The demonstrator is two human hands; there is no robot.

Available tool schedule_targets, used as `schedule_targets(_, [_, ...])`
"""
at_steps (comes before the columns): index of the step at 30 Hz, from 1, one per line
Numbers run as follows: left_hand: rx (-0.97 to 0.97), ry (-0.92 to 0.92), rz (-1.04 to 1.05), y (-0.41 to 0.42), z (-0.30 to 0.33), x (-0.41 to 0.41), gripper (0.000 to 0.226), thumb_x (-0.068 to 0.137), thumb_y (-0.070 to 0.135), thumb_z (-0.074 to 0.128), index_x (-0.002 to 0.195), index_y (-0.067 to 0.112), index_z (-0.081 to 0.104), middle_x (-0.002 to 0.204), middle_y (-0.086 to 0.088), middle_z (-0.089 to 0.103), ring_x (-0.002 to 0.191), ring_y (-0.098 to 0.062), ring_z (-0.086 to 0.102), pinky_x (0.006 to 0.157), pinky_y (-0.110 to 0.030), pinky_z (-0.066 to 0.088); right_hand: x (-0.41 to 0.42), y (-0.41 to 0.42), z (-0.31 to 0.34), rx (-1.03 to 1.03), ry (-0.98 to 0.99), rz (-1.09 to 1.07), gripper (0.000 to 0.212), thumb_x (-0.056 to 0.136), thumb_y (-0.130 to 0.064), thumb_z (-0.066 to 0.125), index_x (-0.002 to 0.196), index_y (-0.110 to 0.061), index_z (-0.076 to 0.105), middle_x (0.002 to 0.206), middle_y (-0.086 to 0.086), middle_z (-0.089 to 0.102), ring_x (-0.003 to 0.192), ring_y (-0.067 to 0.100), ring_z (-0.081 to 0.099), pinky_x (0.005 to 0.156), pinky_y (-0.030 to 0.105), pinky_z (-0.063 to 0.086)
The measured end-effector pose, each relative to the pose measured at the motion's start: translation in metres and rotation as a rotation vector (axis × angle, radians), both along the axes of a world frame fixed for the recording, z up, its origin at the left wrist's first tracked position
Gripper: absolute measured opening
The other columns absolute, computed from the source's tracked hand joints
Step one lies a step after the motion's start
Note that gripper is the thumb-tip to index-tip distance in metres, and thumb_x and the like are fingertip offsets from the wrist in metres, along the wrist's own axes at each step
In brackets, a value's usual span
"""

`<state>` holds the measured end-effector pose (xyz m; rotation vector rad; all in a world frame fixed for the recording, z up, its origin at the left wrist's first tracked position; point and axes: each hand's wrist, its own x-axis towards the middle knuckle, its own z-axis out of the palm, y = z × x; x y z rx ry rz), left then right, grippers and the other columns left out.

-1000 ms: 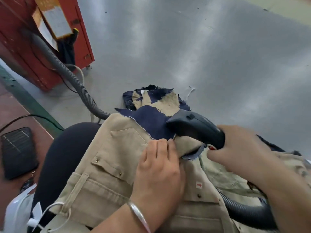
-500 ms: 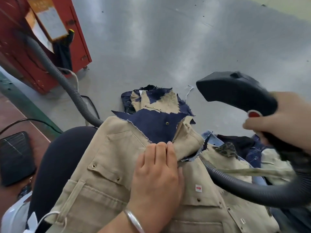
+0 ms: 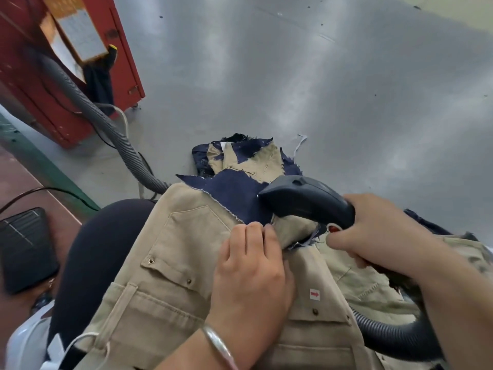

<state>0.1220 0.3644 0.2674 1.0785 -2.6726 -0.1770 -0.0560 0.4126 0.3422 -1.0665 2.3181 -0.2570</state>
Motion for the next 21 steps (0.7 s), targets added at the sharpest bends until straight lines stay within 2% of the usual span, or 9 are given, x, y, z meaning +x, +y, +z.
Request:
schedule_targets(5, [0.006,0.018,0.001,0.001,0.001,0.001,0.051,0.074,0.035,0.054,0.112,0.004,0.066,0.097,-0.01,0.06,0.088,-0.029,0.057,0.074,-0.039,0.047,-0.017,-0.03,-0.015,-0.019,-0.04,-0.071,0.012,0.077,-0.01,0.066,0.084,-0.011,0.057,0.043,0.005,0.053,0.03,0.021,0.048,0.041,0.028,0.042])
schedule_targets(9, [-0.001,0.023,-0.004,0.001,0.001,0.003,0.049,0.075,0.035,0.053,0.112,0.005,0.066,0.098,-0.009,0.06,0.088,-0.029,0.056,0.076,-0.038,0.044,-0.035,-0.048,0.0,-0.041,-0.006,-0.066,0.012,0.077,-0.004,0.068,0.086,-0.006,0.06,0.044,0.006,0.056,0.035,0.022,0.052,0.044,0.031,0.047])
schedule_targets(13, [0.016,0.05,-0.01,-0.001,0.002,0.003,0.049,0.077,0.037,0.049,0.111,0.006,0.065,0.1,-0.009,0.06,0.089,-0.029,0.056,0.078,-0.038,0.042,-0.054,-0.031,0.043,-0.172,0.088,-0.019,0.012,0.069,-0.011,0.073,0.072,-0.012,0.062,0.046,0.007,0.063,0.034,0.019,0.058,0.037,0.029,0.048])
schedule_targets(15, [0.028,0.059,-0.01,-0.001,0.003,0.003,0.049,0.076,0.037,0.048,0.111,0.007,0.065,0.099,-0.008,0.059,0.089,-0.029,0.056,0.077,-0.039,0.045,-0.053,-0.013,0.065,-0.225,0.146,0.011,0.02,0.062,-0.027,0.075,0.079,-0.024,0.065,0.046,0.008,0.063,0.035,0.021,0.061,0.037,0.034,0.051])
schedule_targets(17, [0.039,0.058,-0.011,-0.001,0.004,0.004,0.049,0.076,0.037,0.048,0.111,0.007,0.065,0.1,-0.008,0.059,0.089,-0.029,0.056,0.076,-0.039,0.046,-0.045,0.007,0.076,-0.195,0.224,0.046,0.038,0.052,-0.043,0.071,0.088,-0.029,0.064,0.043,0.006,0.062,0.033,0.023,0.059,0.038,0.038,0.052])
schedule_targets(21, [0.026,0.066,-0.015,-0.001,0.003,0.004,0.049,0.075,0.036,0.051,0.111,0.005,0.066,0.099,-0.009,0.061,0.088,-0.03,0.057,0.075,-0.04,0.047,-0.015,0.022,0.062,-0.067,0.109,0.058,0.025,0.051,-0.041,0.07,0.075,-0.044,0.067,0.04,-0.003,0.059,0.027,0.011,0.053,0.034,0.027,0.043])
